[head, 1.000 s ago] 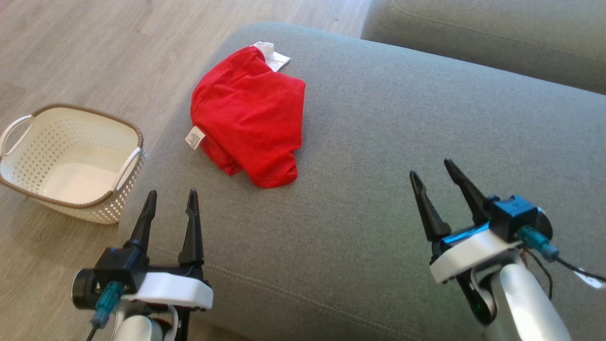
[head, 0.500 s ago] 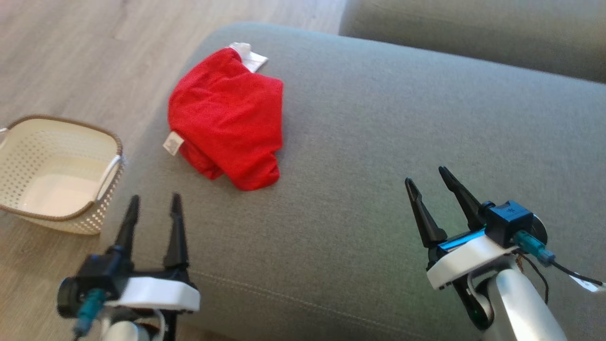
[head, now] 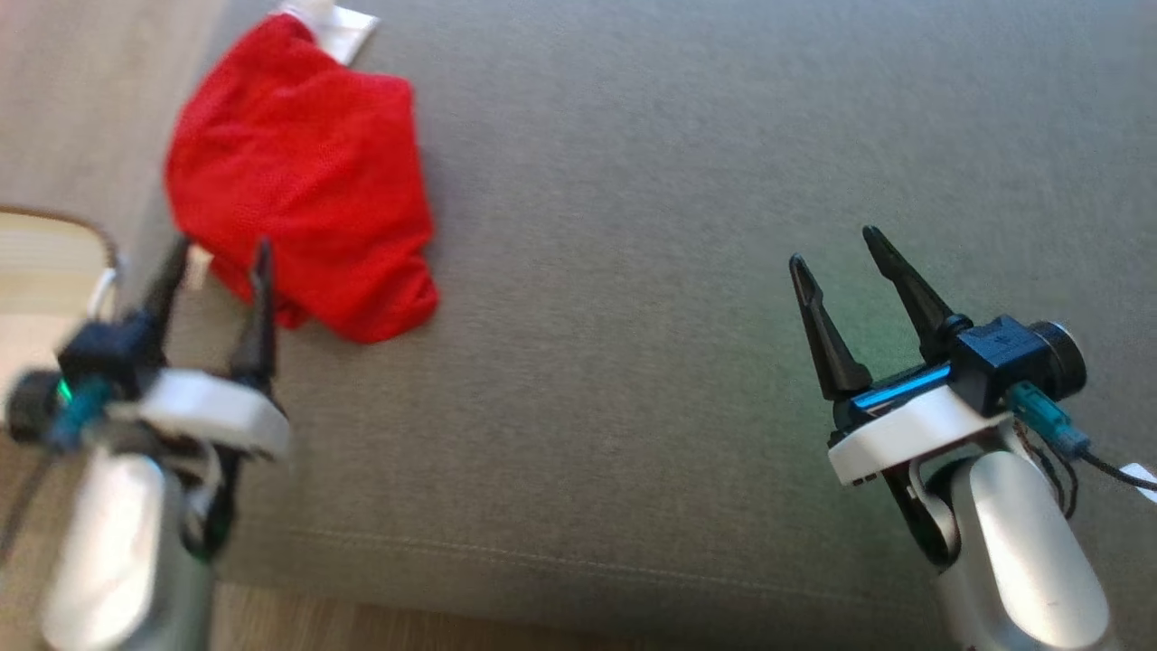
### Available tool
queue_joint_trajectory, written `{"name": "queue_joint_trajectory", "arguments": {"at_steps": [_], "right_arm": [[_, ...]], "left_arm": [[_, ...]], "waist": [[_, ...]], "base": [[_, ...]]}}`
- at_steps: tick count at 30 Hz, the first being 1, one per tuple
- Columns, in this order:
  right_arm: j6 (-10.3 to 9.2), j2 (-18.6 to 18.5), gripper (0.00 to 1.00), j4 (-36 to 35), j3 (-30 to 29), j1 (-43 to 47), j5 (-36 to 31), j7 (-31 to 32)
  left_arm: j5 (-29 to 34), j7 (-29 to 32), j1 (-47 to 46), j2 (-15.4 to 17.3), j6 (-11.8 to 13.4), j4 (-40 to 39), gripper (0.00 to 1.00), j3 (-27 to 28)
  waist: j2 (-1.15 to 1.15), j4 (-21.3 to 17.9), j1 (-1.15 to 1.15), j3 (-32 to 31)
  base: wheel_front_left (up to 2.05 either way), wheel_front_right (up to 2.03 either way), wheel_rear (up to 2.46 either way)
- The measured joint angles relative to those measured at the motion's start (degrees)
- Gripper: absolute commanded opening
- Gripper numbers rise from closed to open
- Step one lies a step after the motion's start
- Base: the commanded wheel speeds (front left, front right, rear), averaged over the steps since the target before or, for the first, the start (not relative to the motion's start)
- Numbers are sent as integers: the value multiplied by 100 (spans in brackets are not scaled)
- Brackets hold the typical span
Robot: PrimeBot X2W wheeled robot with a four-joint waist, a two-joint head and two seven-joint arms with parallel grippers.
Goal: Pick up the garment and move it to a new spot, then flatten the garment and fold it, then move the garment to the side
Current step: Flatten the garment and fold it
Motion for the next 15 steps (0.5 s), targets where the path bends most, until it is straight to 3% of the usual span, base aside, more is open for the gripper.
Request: {"name": "queue_joint_trajectory", "arguments": {"at_steps": [7,15], "right_arm": [[0,-1,100,-316,0,-58,-37,82],[0,-2,100,-398,226,-229,-29,97]], "left_arm": [[-45,985,-1297,675,-189,1040,100,-207],[-292,1637,-2313,865,-201,2532,100,-365]], "waist": [[0,-495,0,533],[0,-947,0,983]], "base": [[0,0,0],[0,0,0]]}}
